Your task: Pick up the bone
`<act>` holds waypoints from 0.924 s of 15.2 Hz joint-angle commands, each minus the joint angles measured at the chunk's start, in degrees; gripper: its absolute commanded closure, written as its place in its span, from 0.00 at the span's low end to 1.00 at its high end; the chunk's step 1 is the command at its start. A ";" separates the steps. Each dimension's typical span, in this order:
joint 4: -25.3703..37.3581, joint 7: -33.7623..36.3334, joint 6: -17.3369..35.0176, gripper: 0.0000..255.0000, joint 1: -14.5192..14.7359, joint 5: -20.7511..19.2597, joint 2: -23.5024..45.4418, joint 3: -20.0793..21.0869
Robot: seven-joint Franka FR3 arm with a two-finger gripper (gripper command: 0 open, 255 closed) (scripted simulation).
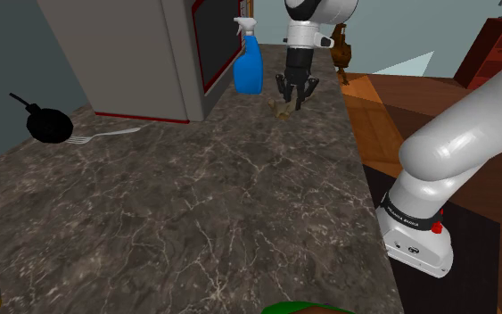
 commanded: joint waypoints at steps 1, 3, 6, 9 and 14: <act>-0.04 -0.02 0.06 1.00 0.00 0.00 0.03 0.00; -0.04 -0.03 0.06 1.00 -0.01 -0.01 0.03 -0.01; -0.08 -0.03 0.09 1.00 -0.01 0.00 0.01 -0.01; 1.04 0.30 -1.53 1.00 -0.01 -0.09 -0.53 -0.11; 4.07 0.98 -5.45 1.00 -0.11 -0.38 -1.47 -0.45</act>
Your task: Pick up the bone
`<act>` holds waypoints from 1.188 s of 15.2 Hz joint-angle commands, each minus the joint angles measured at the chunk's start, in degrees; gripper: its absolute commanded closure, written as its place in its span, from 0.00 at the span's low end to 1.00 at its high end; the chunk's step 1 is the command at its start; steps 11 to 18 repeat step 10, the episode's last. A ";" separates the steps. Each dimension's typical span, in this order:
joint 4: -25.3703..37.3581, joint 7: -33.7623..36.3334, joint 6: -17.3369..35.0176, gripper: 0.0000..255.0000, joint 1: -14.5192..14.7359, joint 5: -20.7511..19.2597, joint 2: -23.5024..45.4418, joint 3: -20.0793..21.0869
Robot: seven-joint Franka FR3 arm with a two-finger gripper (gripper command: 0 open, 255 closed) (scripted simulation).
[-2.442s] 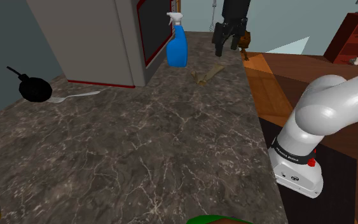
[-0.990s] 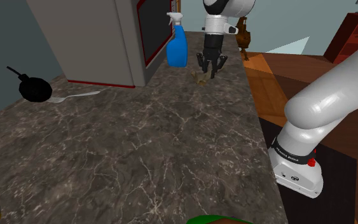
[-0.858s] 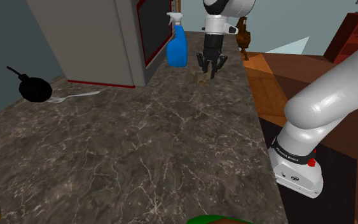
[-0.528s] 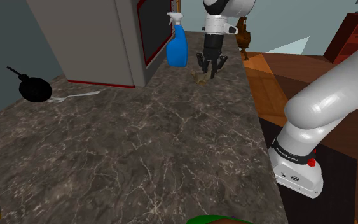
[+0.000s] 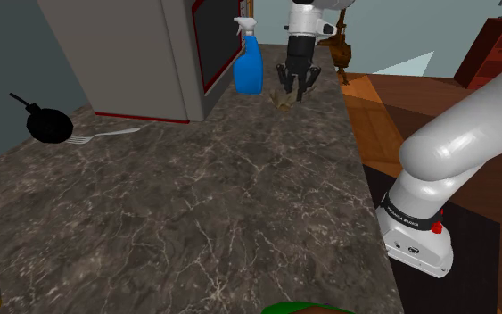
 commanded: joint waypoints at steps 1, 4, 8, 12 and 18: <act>1.28 0.34 -1.54 1.00 -0.01 -0.09 -0.29 -0.09; 3.26 0.75 -3.85 1.00 -0.06 -0.25 -0.64 -0.28; 6.06 1.31 -6.89 1.00 -0.12 -0.44 -0.93 -0.53; 6.16 1.33 -7.00 1.00 -0.13 -0.45 -0.94 -0.54; 6.16 1.33 -7.00 1.00 -0.13 -0.45 -0.94 -0.54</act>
